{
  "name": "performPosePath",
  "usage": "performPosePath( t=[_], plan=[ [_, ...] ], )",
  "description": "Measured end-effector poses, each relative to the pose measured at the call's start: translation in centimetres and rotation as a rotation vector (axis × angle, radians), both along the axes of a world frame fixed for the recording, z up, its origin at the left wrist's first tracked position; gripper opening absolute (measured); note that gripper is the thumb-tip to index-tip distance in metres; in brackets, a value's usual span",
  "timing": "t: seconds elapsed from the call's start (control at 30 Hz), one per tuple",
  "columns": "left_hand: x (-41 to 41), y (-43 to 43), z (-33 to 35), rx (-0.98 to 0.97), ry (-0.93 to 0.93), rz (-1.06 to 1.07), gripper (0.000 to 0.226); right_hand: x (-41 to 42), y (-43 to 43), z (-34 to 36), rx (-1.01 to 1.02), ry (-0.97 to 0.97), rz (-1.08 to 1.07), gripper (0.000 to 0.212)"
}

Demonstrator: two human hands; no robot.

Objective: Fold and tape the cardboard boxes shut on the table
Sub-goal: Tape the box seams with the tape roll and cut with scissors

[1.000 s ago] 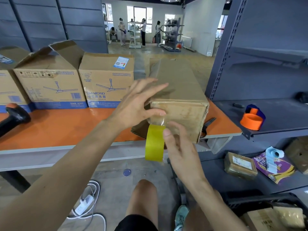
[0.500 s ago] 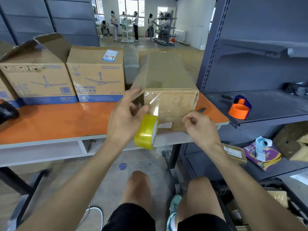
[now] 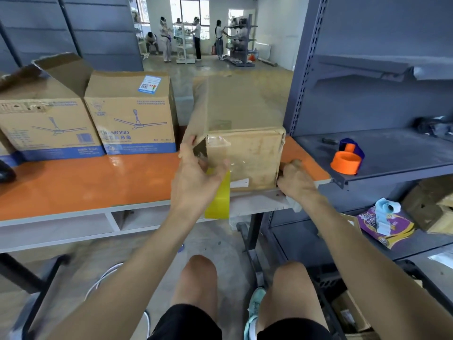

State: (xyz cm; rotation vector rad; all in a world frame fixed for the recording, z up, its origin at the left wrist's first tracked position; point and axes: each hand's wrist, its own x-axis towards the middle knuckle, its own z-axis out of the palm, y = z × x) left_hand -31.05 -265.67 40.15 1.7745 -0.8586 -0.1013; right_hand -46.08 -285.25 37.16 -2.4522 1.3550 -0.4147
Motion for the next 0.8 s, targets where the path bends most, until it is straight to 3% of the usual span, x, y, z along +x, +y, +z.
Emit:
performPosePath(
  t=[0.13,0.23,0.47,0.8],
  plan=[
    [-0.2,-0.2,-0.2,-0.124,0.051,0.012,0.071,-0.5,-0.4,0.6,-0.110,0.155,0.035,0.031],
    [-0.9,-0.4,-1.0,-0.242,0.074,0.043,0.059,-0.9,-0.6,0.8,-0.152,0.143,-0.001,0.032],
    [-1.0,-0.4,-1.9,-0.170,0.161,0.016,0.009,-1.3,-0.9,0.6,-0.180,0.173,-0.045,0.033],
    [-0.2,-0.6,-1.0,-0.177,0.279,-0.050,0.014,-1.8,-0.9,0.2,-0.007,0.083,0.052,0.031]
  ],
)
